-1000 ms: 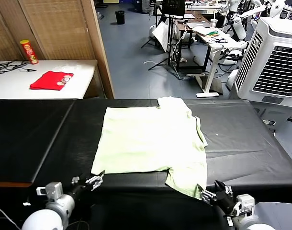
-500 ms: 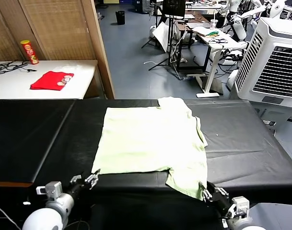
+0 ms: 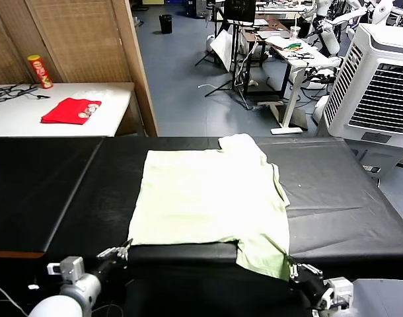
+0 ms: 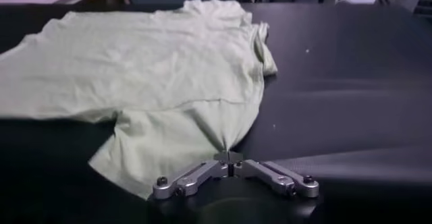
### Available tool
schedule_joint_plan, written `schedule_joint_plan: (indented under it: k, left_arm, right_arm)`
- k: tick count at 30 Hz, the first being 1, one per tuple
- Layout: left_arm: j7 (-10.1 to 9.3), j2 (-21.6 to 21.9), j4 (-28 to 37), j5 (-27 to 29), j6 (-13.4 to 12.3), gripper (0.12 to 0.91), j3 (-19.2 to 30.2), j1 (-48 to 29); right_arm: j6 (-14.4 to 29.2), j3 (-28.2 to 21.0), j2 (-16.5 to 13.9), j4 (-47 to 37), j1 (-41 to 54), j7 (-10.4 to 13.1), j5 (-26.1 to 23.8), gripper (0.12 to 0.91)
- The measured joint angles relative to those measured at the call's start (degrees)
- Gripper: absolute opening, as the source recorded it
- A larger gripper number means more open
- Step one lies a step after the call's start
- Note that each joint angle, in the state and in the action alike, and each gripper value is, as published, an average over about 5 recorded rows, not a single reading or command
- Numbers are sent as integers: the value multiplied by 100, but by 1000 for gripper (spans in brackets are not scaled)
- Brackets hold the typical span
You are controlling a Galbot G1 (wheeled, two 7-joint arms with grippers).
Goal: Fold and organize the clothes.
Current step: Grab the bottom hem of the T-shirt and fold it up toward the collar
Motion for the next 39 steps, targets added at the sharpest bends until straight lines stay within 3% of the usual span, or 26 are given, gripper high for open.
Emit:
schedule_joint_plan:
  k: [7, 12, 17, 36, 39]
  left_arm:
    - [-66, -229, 98, 9, -342, 127, 56, -377]
    - [-72, -406, 370, 156, -609, 127, 171, -793]
    - [-28, -501, 766, 429, -773, 127, 290, -1210]
    - [79, -307, 1966, 773, -851, 127, 799, -2529]
    - [82, -290, 2129, 857, -844, 127, 878, -2695]
  right_arm:
    - [429, 42, -303, -469, 656, -62, 406, 122]
    - [778, -140, -558, -1169, 1415, -150, 439, 122]
    - [840, -391, -695, -1839, 2212, -136, 407, 122]
    - [1028, -1600, -773, -3867, 4329, -189, -126, 122]
    - [1073, -1710, -756, -4038, 4528, -217, -126, 164]
